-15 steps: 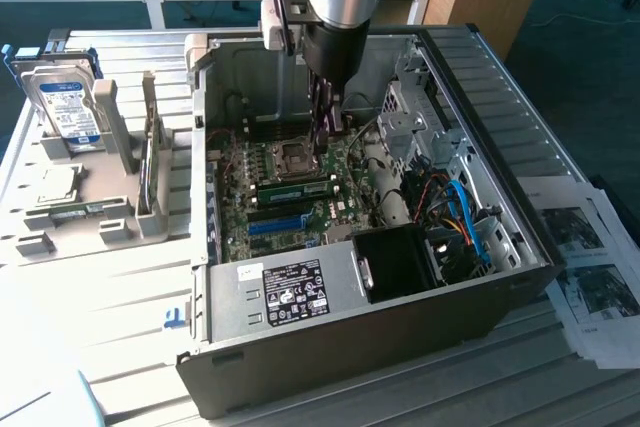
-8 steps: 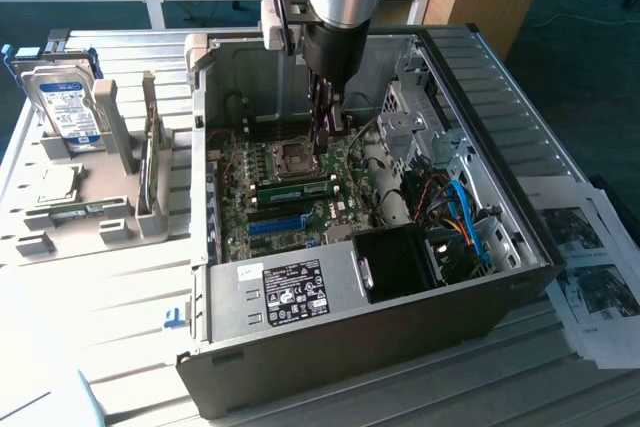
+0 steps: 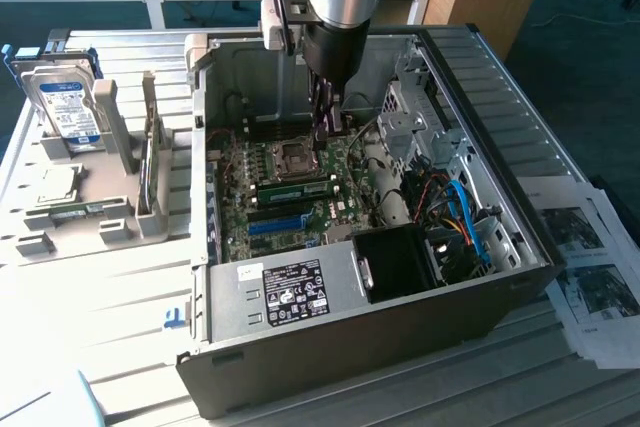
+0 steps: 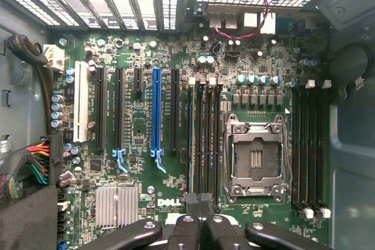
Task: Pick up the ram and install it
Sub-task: 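Press down the ram until it locks into place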
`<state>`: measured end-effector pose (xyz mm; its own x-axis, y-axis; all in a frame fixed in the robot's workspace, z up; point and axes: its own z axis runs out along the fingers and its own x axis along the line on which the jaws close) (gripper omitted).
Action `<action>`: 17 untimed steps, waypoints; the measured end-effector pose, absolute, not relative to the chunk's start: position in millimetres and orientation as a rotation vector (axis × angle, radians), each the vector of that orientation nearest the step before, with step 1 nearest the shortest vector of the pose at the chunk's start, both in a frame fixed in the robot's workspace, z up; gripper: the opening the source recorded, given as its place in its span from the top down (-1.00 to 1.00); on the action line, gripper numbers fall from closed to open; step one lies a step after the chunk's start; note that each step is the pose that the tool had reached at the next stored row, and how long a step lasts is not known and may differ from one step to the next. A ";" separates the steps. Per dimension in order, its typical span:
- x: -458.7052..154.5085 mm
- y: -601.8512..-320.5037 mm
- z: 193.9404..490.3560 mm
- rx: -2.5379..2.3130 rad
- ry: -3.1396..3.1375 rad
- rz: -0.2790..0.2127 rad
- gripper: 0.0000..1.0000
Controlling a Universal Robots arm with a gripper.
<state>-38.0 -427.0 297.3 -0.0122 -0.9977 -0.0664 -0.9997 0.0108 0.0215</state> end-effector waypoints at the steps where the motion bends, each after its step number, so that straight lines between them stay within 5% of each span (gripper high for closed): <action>1: -38.0 -427.0 297.3 -2.185 2.210 0.096 0.80; 17: -37.8 -427.0 297.2 -2.185 2.210 0.097 0.80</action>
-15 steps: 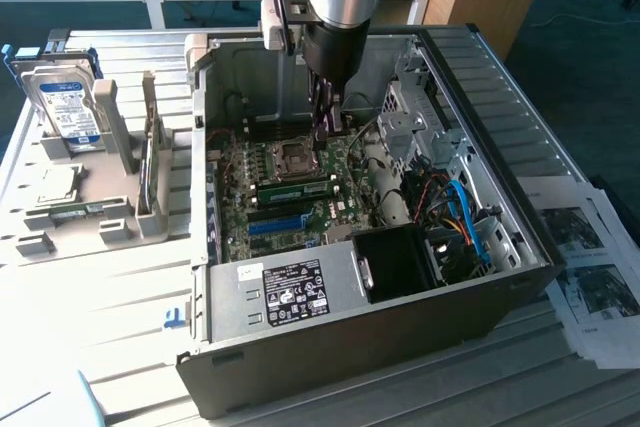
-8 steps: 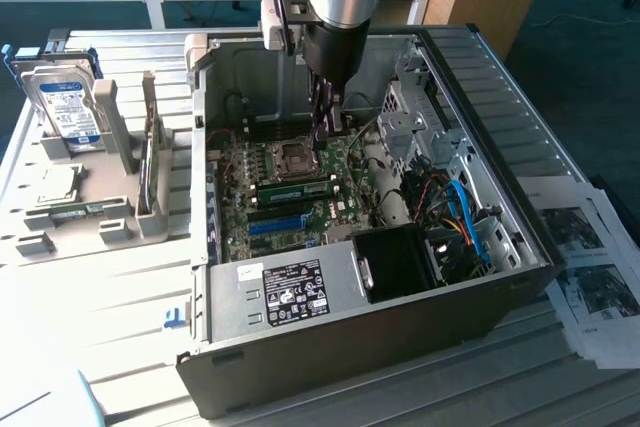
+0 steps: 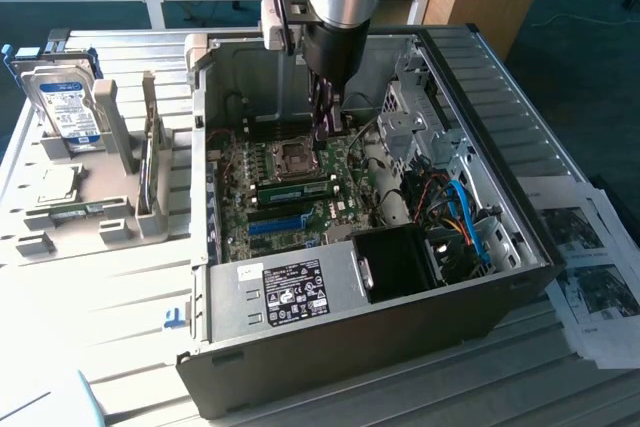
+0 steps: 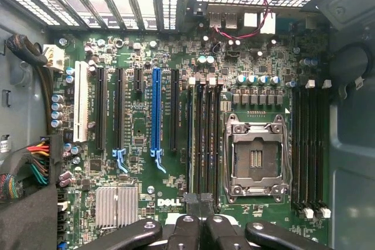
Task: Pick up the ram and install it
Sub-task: 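Press down the ram until it locks into place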
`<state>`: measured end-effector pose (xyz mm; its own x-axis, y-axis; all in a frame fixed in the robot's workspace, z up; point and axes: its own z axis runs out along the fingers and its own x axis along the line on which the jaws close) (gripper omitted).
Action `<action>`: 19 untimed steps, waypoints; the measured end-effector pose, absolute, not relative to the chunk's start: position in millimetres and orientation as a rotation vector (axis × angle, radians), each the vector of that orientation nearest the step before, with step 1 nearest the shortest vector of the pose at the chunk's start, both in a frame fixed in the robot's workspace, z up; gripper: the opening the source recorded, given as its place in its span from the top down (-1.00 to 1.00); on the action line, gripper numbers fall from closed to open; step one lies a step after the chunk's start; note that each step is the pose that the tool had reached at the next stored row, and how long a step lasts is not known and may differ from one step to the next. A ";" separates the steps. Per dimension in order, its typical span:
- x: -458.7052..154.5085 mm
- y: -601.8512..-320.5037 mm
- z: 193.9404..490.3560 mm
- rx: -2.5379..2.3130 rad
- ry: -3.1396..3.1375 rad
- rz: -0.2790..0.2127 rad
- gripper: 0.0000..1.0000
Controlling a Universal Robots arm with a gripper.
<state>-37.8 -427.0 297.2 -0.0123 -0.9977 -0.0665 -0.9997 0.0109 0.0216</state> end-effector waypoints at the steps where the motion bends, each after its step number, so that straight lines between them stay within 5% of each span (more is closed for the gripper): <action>1: -37.3 -427.0 297.3 -2.185 2.210 0.097 0.80; 19: -11.2 -427.0 297.3 -2.185 2.210 0.096 0.80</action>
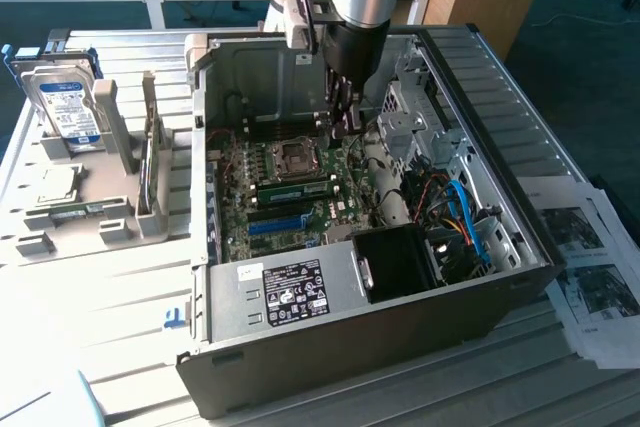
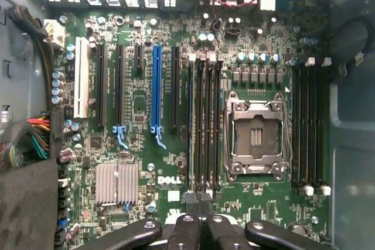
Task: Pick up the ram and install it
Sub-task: 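Press down the ram until it locks into place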
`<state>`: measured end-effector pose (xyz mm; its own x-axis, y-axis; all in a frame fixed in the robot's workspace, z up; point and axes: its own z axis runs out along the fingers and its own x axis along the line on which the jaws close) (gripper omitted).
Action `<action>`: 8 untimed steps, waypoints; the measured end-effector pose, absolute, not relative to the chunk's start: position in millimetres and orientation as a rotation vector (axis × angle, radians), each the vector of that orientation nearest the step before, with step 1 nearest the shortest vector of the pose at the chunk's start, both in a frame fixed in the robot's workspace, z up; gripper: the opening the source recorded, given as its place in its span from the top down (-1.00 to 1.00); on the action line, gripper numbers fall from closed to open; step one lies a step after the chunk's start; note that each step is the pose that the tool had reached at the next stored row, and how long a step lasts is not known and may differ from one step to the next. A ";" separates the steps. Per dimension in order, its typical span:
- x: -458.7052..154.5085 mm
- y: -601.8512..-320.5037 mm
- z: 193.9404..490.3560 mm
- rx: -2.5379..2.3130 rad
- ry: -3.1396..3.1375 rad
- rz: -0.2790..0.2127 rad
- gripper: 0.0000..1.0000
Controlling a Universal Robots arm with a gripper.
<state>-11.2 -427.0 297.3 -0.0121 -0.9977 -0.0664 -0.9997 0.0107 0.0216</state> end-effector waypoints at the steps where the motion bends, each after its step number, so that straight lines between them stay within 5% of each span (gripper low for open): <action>1: -10.2 -427.0 297.3 -2.185 2.210 0.097 0.80; 8: -8.1 -427.0 297.3 -2.185 2.210 0.096 0.80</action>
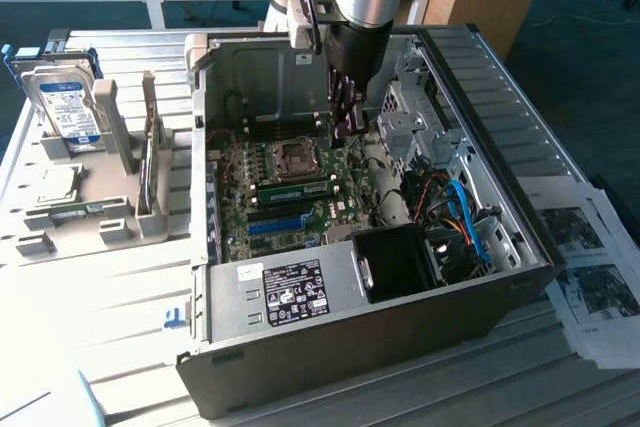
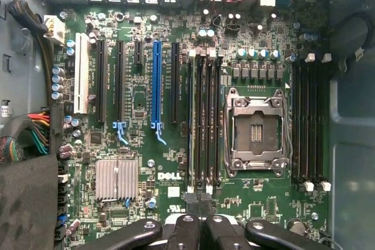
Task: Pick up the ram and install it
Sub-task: 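Press down the ram until it locks into place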
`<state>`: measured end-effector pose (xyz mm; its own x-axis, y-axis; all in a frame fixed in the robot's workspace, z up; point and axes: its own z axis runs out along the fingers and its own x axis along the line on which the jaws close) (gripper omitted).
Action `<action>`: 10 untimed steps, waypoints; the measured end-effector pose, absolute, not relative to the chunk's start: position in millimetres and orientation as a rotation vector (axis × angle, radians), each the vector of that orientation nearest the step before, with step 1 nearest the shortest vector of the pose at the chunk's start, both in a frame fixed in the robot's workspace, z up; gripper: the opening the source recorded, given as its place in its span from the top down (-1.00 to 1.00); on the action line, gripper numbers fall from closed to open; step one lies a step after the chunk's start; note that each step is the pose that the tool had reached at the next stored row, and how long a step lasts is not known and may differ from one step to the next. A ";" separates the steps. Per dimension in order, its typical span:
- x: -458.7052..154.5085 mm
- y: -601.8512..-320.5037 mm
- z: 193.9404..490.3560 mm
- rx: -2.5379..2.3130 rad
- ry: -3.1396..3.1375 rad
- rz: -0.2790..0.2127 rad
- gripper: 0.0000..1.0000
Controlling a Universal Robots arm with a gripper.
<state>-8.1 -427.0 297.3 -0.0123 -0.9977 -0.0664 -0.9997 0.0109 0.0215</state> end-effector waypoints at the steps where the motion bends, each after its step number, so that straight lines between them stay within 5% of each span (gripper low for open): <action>1: -8.1 -427.0 297.1 -2.185 2.210 0.096 0.80; 10: -8.1 -427.0 292.5 -2.185 2.210 0.097 0.80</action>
